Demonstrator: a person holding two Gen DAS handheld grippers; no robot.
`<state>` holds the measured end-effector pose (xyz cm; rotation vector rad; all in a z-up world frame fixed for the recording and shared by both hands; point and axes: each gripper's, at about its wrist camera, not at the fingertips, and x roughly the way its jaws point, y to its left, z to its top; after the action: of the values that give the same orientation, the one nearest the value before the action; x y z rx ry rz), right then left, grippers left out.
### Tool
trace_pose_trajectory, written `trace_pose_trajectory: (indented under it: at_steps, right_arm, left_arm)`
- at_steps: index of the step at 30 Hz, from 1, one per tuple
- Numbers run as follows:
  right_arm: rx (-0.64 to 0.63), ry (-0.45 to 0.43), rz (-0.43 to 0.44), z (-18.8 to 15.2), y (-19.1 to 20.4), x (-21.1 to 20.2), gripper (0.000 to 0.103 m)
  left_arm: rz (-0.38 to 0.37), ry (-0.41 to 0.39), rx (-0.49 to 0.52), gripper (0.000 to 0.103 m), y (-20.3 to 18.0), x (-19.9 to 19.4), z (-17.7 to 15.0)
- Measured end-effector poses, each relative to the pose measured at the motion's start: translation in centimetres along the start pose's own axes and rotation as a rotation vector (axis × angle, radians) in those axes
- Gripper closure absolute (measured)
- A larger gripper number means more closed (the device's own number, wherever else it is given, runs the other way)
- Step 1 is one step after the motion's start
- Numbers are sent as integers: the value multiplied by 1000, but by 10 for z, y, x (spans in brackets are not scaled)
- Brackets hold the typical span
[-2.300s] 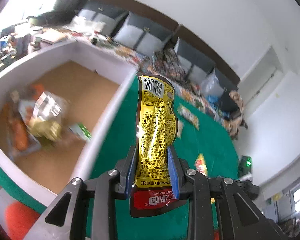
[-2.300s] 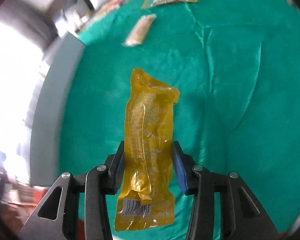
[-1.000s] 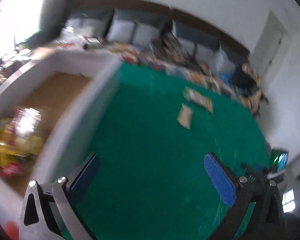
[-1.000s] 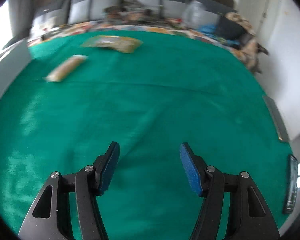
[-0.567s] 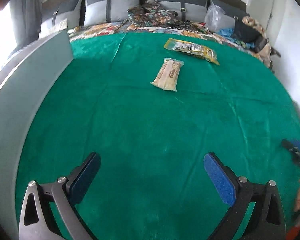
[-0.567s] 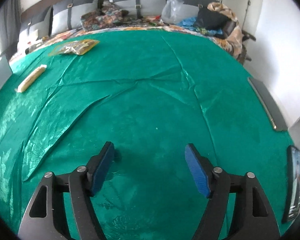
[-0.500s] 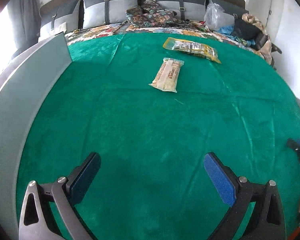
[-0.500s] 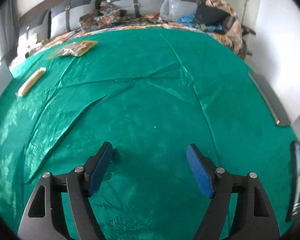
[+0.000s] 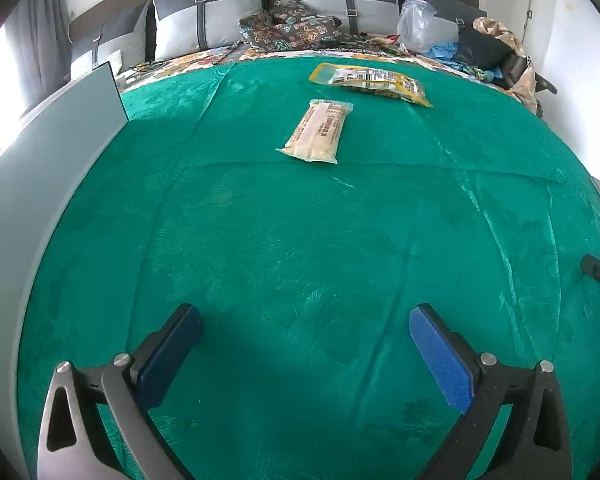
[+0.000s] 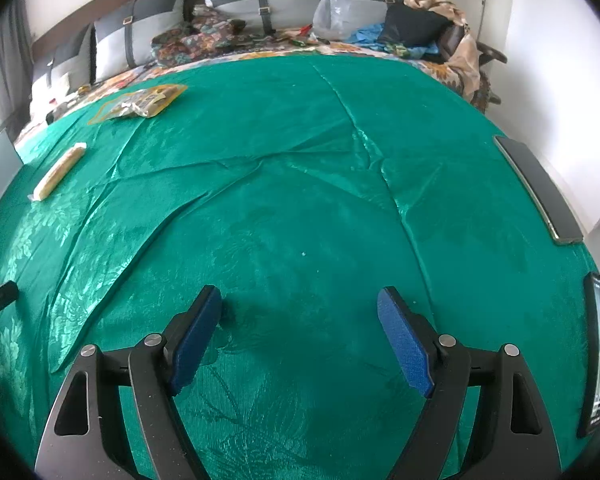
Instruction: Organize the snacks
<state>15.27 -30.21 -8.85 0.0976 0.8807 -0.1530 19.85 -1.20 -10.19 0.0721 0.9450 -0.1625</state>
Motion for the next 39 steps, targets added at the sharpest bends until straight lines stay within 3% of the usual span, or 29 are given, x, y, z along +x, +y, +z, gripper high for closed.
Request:
trace_pose_trajectory:
  at_steps: [31,36,39]
  right_arm:
    - [1,1,1,0,0,-1,20]
    - [1,1,1,0,0,-1,20]
    - [1,1,1,0,0,-1,20]
  left_arm:
    - [-3,2,3,0,0,0,0]
    - [-52,104,88,0,2,16,32]
    - [-47,77,95,1,4,23,72]
